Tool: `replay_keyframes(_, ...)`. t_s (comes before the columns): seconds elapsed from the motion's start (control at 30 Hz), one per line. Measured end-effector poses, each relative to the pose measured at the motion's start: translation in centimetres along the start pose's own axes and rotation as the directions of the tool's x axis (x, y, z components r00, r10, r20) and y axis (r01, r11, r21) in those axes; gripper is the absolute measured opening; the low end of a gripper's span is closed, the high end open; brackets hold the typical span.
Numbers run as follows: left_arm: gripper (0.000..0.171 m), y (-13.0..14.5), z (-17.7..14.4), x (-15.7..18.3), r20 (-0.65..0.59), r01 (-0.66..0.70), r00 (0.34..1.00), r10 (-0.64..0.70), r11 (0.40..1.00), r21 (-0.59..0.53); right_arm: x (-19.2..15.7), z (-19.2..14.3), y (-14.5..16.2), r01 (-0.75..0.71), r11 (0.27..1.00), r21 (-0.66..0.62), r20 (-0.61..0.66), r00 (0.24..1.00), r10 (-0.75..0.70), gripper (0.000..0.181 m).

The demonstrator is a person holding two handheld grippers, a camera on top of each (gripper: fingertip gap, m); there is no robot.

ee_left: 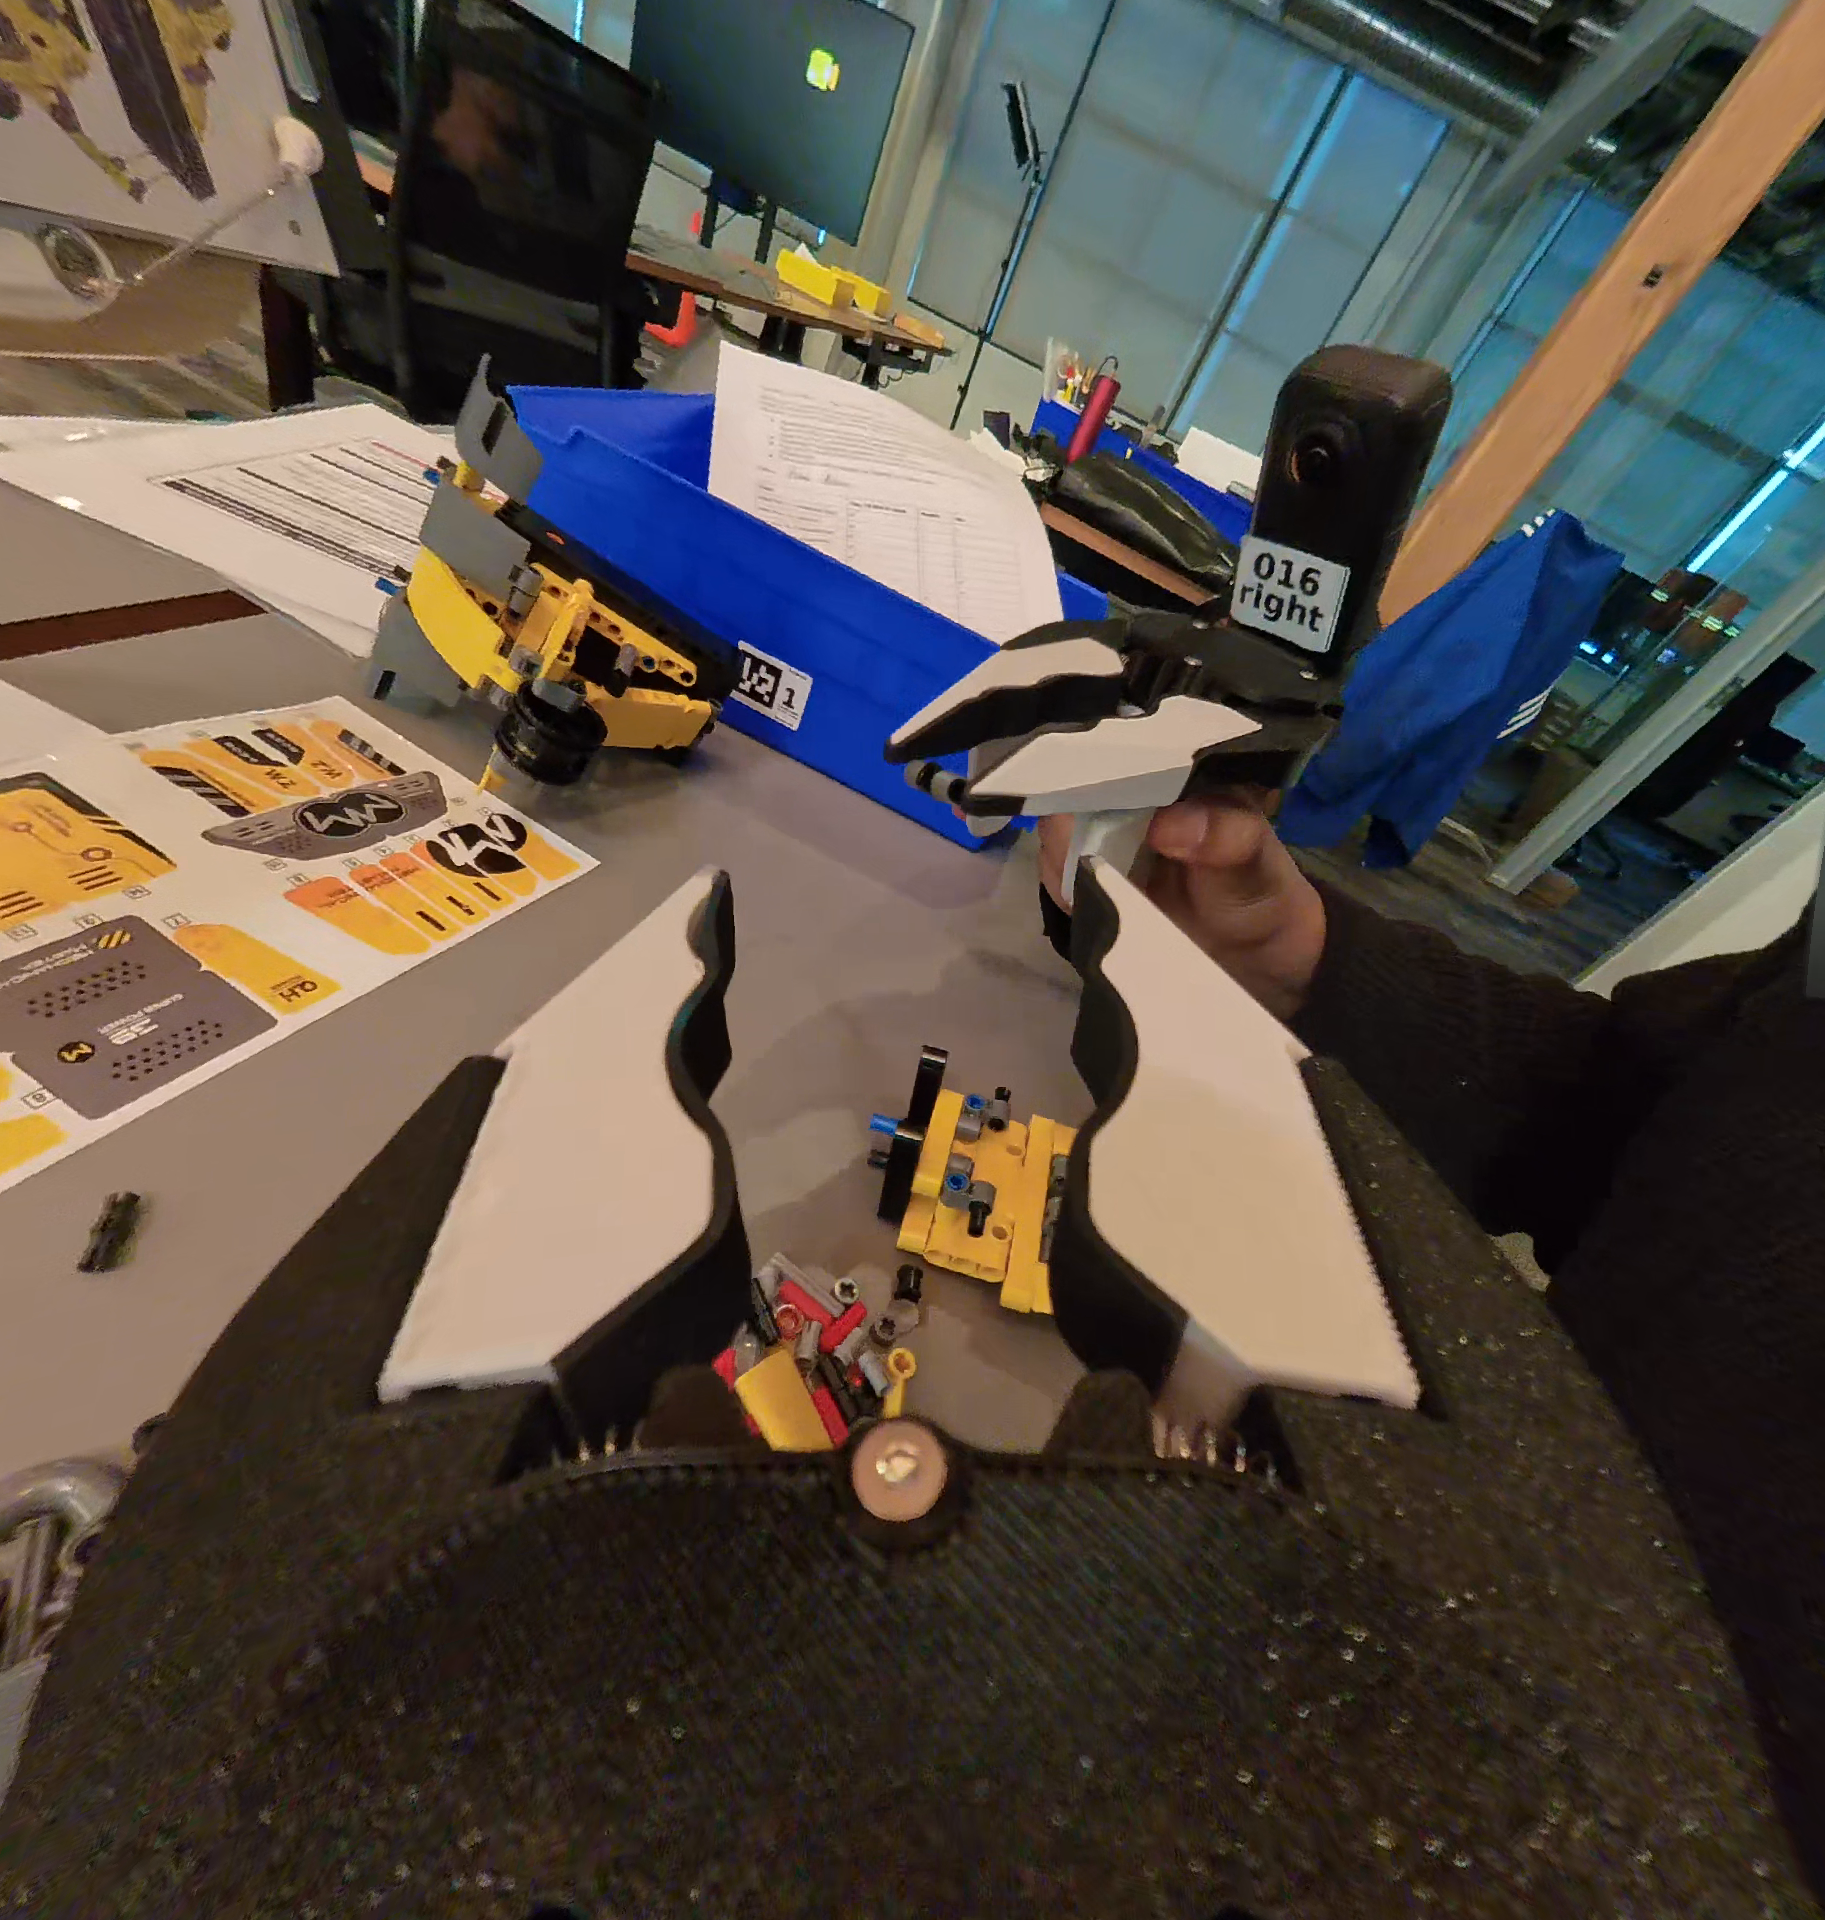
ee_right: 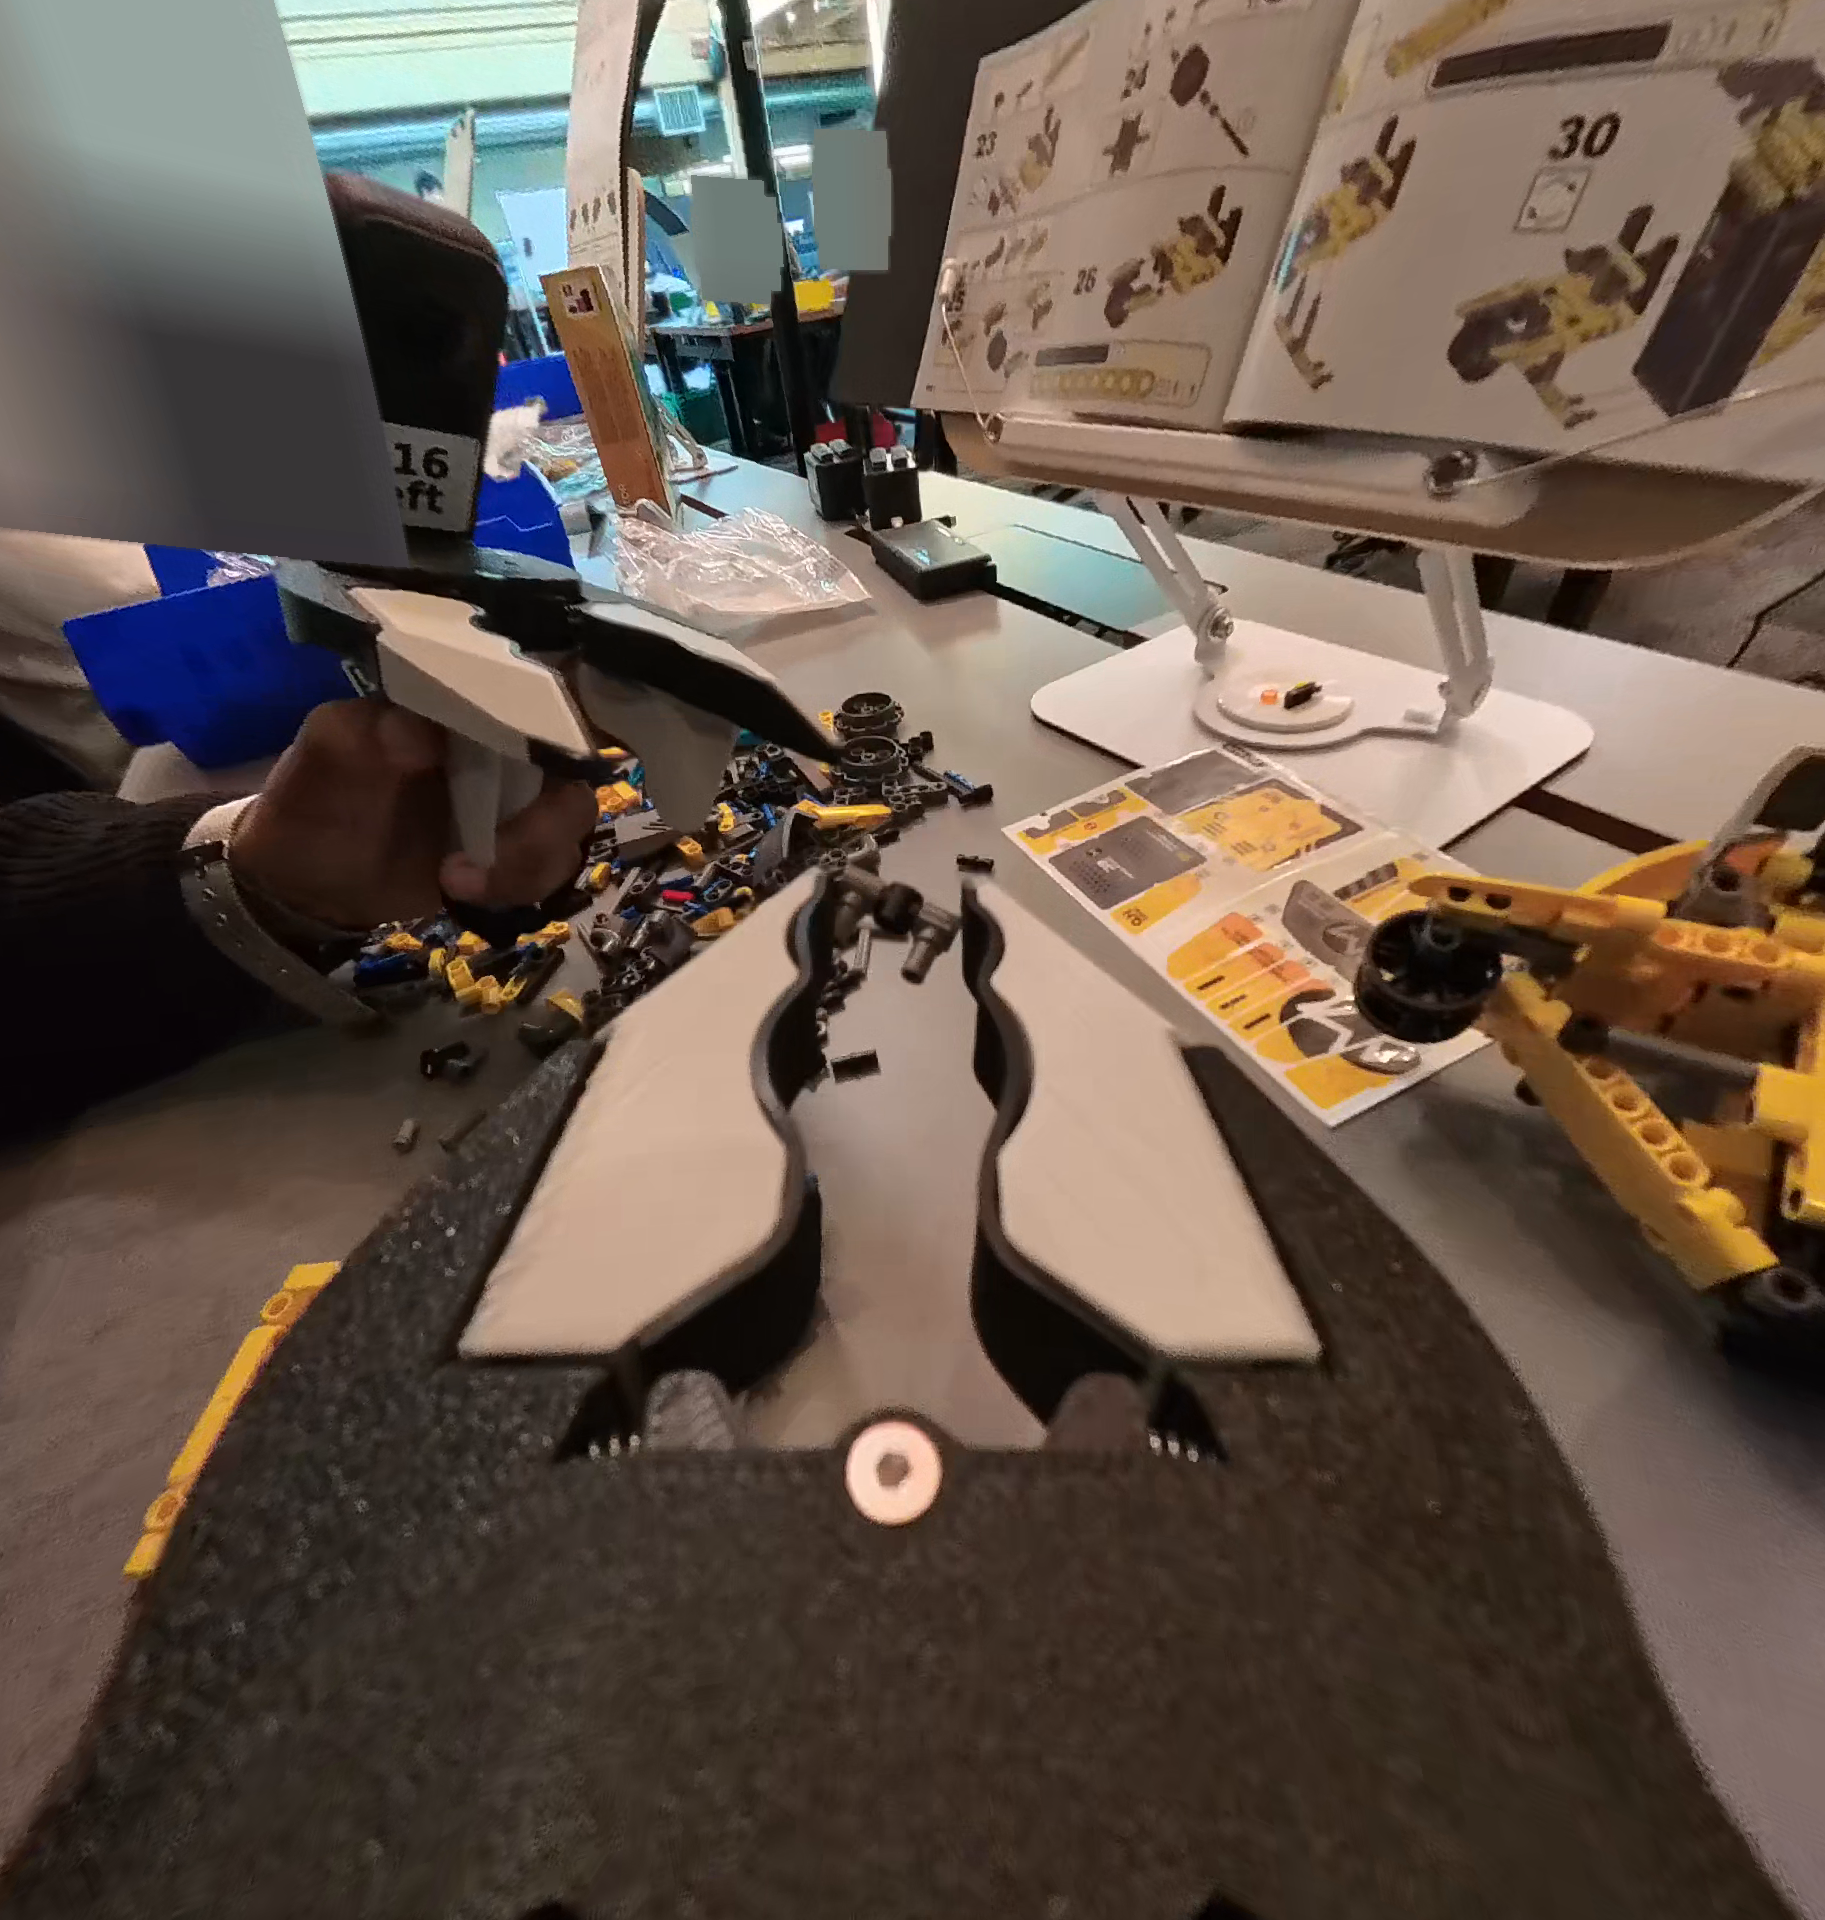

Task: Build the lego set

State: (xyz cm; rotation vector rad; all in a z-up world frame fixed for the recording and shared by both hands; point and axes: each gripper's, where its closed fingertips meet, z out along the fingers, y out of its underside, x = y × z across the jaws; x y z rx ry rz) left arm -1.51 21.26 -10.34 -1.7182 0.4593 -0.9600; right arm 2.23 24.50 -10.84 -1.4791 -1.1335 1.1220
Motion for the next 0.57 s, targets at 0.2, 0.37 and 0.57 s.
replay_keyframes(0.2,0.062,-0.1,-0.3,-0.5,0.006,0.021,1.0,-0.021,1.0,0.006,-0.7,0.4,0.1,-0.02,1.0,0.006,0.021,1.0,0.02,0.023)
replay_keyframes(0.37,0.062,0.3,-0.2,-0.7,0.016,0.01,1.0,-0.009,1.0,-0.012,-1.3,-0.6,-2.1,0.028,0.992,0.125,0.009,1.0,-0.03,0.022)
replay_keyframes(0.57,0.061,0.2,-0.3,-0.6,0.022,-0.011,1.0,0.012,1.0,-0.011,-1.1,-0.9,-2.4,-0.021,0.988,0.15,0.023,1.0,0.018,0.023)
